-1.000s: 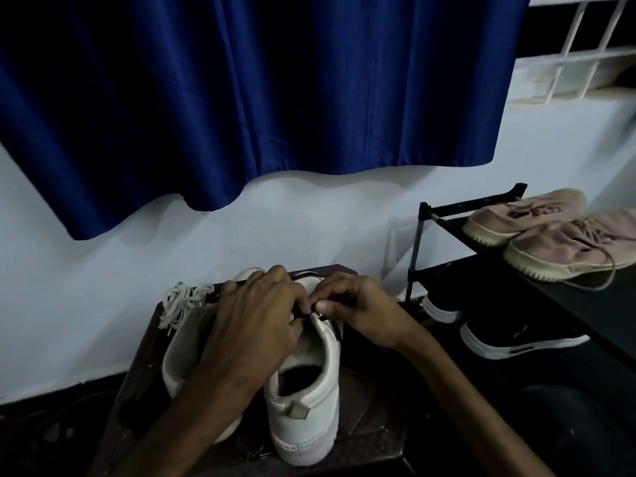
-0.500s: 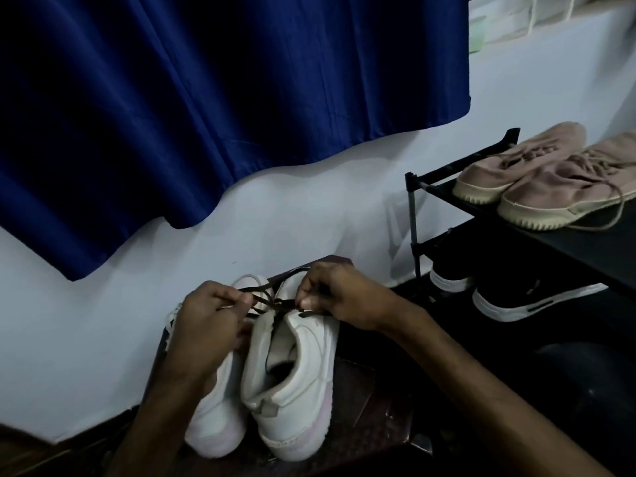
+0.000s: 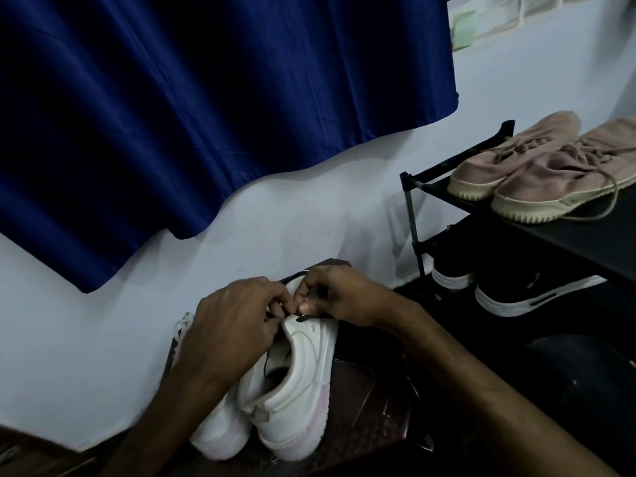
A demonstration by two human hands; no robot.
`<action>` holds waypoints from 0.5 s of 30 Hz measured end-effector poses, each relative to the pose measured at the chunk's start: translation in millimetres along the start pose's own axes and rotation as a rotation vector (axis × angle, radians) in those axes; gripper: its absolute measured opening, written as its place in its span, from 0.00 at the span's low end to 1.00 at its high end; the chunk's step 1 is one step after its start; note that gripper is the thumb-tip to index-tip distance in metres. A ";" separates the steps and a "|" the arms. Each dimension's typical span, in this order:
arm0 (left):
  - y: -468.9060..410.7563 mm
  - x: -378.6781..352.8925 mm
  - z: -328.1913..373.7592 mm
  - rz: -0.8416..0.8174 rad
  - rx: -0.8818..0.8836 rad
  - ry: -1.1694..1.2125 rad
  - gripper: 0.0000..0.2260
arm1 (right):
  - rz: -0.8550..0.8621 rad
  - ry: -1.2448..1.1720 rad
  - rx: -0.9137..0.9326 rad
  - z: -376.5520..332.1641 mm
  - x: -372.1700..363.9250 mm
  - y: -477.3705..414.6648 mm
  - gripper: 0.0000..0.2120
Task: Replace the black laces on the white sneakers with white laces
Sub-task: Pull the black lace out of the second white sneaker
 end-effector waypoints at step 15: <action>4.1 1.4 -44.6 0.192 0.248 0.333 0.07 | -0.042 0.015 0.045 -5.0 2.7 -0.2 0.08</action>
Point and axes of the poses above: each hand's wrist, its own y-axis away from the middle knuckle, its own x-axis out of the back of the hand, z = x × y, the point moved 5 cm from there along -y, towards the middle knuckle, and after that the axes turned 9 degrees about z, right-handed, at the moved point
